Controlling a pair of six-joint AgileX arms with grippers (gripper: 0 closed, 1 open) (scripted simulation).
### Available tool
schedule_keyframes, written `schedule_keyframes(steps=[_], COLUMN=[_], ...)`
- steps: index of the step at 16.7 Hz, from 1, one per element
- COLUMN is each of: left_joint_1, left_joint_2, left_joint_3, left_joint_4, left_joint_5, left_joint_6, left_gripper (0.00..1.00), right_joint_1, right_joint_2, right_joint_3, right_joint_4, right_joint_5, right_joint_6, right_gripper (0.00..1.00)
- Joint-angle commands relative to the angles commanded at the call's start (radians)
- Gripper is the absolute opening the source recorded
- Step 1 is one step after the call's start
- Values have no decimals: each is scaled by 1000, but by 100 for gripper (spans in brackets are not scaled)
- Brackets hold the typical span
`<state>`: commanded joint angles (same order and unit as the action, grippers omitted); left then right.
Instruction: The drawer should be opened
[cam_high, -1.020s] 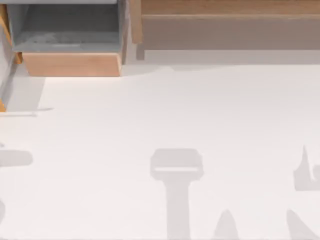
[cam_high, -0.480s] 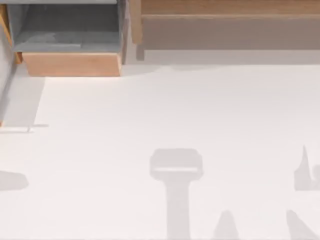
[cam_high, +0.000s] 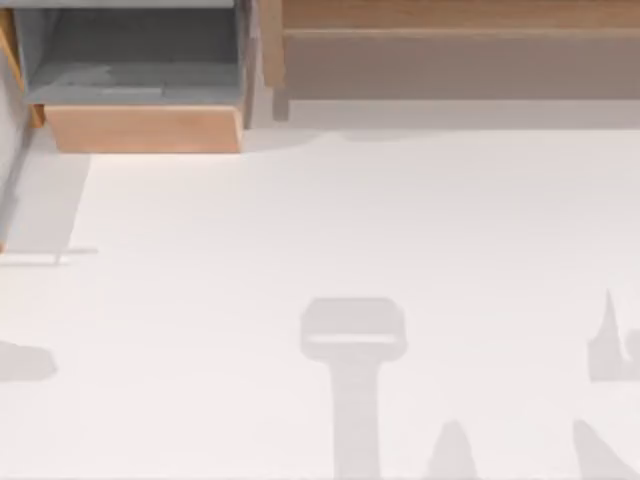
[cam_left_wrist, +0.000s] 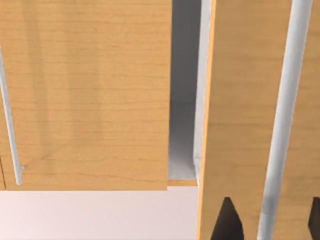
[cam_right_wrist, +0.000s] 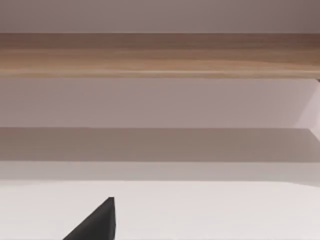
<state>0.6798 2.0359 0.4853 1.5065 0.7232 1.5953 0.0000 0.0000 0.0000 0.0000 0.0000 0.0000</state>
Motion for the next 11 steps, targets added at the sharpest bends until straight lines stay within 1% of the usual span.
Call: schedule_keyframes(steps=[5,6,11], left_joint_1=[0,0,0], left_joint_2=[0,0,0], left_joint_3=[0,0,0], left_joint_4=[0,0,0], left_joint_5=[0,0,0], left_joint_6=[0,0,0], left_gripper=[98,100,100], right_joint_1=[0,0,0], right_joint_2=[0,0,0], right_joint_3=[0,0,0], right_joint_4=[0,0,0], right_joint_5=[0,0,0], right_joint_6=[0,0,0], right_gripper=[100,100,100])
